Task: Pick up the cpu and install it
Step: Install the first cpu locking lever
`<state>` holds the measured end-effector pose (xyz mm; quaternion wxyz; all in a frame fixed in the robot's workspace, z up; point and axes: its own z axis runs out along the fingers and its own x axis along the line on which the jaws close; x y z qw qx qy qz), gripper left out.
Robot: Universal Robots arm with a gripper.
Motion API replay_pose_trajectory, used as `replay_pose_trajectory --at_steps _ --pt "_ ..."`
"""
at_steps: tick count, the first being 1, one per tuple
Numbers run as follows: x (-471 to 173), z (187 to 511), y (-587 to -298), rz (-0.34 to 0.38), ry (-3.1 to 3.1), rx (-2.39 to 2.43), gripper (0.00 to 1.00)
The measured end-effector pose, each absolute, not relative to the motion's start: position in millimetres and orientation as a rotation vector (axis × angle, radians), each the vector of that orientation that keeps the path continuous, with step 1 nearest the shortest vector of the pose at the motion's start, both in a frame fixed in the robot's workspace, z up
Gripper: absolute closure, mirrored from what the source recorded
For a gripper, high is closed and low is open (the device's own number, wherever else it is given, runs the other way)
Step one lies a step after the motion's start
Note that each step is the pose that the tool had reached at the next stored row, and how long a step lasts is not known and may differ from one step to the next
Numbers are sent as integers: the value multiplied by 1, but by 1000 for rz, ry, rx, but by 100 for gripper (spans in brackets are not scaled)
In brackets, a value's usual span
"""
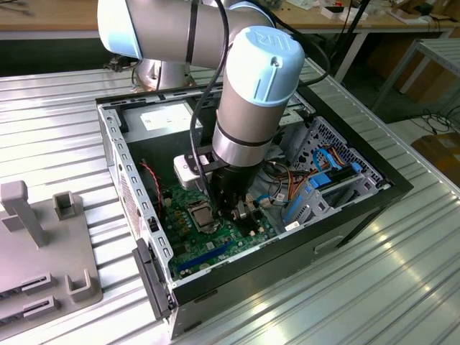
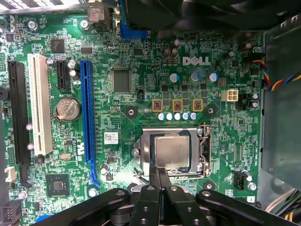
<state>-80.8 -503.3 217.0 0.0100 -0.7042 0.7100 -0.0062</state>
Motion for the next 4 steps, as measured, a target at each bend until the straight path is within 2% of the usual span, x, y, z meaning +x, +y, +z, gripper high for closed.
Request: replay_pose_trajectory --at_steps 4 --pt "-81 217 -503 -19 2217 -2198 88"
